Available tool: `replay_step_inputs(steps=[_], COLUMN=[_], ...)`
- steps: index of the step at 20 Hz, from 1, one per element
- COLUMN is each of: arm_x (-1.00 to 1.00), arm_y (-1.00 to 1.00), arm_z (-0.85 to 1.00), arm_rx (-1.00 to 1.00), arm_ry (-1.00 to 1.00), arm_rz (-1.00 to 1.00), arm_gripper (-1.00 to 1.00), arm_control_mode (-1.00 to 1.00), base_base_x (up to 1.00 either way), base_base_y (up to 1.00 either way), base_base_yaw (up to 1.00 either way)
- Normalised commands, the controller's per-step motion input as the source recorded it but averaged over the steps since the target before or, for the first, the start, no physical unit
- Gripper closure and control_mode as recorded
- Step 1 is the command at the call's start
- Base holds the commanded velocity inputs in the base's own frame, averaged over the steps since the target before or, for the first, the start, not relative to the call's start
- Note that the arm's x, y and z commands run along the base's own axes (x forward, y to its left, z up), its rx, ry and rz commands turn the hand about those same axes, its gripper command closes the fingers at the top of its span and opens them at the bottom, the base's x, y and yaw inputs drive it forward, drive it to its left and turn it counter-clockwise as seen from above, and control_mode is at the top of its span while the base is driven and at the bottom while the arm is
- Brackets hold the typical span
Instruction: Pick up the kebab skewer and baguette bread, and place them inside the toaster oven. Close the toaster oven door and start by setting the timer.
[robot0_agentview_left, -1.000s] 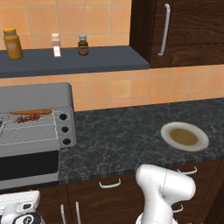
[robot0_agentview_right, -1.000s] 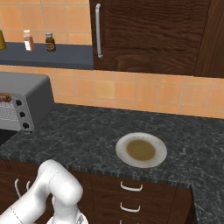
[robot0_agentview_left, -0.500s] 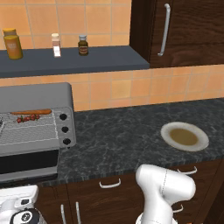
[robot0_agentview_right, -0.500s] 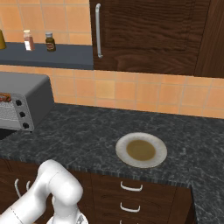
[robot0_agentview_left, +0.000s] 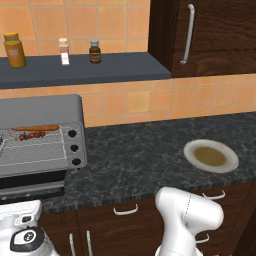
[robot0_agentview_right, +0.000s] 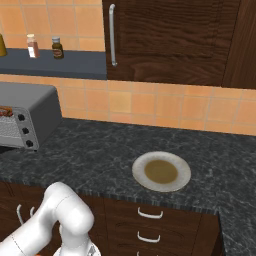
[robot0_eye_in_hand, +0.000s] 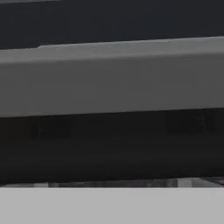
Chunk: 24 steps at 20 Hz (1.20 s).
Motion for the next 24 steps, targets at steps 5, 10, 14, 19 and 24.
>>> replay_step_inputs(steps=[5, 10, 14, 19, 24], arm_x=[0.37, 0.38, 0.47, 0.46, 0.45], arm_y=[0.00, 0.00, 0.00, 0.00, 0.01], arm_z=[0.42, 0.40, 0.36, 0.37, 0.32], arm_rx=[0.00, 0.00, 0.00, 0.00, 0.00], arm_ry=[-0.02, 0.00, 0.00, 0.00, 0.00], arm_rz=[0.00, 0.00, 0.00, 0.00, 0.00], arm_gripper=[-1.00, -1.00, -1.00, -1.00, -1.00], arm_control_mode=[-1.00, -1.00, -1.00, -1.00, -1.00], base_base_x=[0.00, 0.00, 0.00, 0.00, 0.00], base_base_y=[0.00, 0.00, 0.00, 0.00, 0.00], base_base_yaw=[0.00, 0.00, 0.00, 0.00, 0.00])
